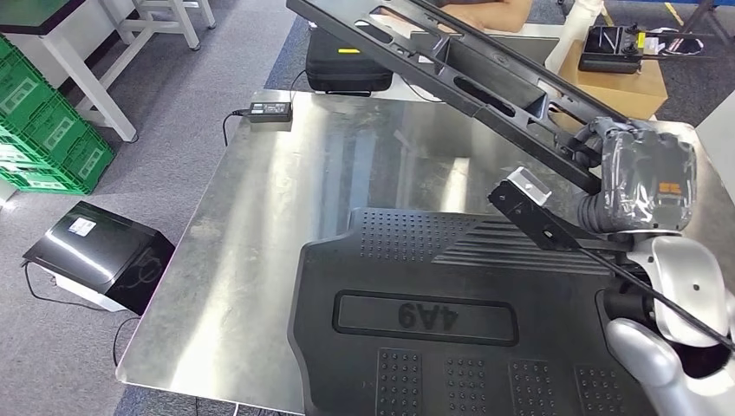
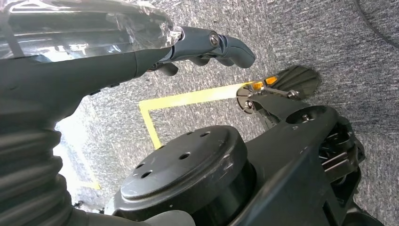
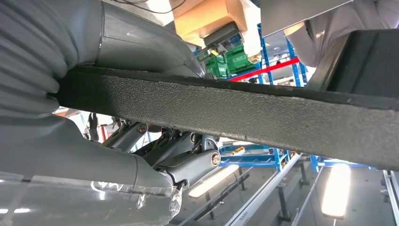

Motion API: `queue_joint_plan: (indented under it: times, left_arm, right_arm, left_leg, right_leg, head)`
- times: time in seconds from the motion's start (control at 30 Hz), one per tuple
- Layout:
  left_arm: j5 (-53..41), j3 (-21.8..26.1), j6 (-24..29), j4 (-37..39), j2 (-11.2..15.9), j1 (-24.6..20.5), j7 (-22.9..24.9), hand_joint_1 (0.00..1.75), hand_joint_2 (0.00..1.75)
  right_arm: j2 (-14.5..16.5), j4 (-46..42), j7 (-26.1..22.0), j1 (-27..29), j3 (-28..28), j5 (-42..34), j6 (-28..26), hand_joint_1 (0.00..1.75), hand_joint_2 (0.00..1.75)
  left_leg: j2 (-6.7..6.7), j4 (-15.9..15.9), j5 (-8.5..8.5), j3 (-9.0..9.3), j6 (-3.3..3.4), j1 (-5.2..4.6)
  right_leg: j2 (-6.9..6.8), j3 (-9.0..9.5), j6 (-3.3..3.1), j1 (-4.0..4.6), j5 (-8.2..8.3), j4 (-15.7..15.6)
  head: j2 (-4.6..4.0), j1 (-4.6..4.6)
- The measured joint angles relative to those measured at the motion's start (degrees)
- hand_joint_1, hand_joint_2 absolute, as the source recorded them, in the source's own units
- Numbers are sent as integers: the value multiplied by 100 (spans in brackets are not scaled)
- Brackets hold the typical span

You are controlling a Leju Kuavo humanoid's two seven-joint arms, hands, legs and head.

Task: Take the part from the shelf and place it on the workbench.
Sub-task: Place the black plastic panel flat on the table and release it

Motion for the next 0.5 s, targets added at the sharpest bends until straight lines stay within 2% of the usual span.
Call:
queue_joint_plan:
  times: [0.2, 0.5]
  left_arm:
    - [-13, 0, 15, 0, 2, 0, -62, 0, 175]
    - [-17, 0, 16, 0, 2, 0, -66, 0, 175]
  right_arm:
    - [4, 2, 0, 28, 2, -4, 196, 175, 175]
    - [9, 2, 0, 117, 9, 3, 212, 175, 175]
  left_leg:
    - [-1, 0, -1, -1, 2, -5]
    - [-1, 1, -3, -3, 4, -6]
  right_leg:
    - [-1, 6, 6, -5, 3, -12]
    - [-1, 6, 9, -7, 5, -19]
  head:
    - [0, 16]
    - [0, 24]
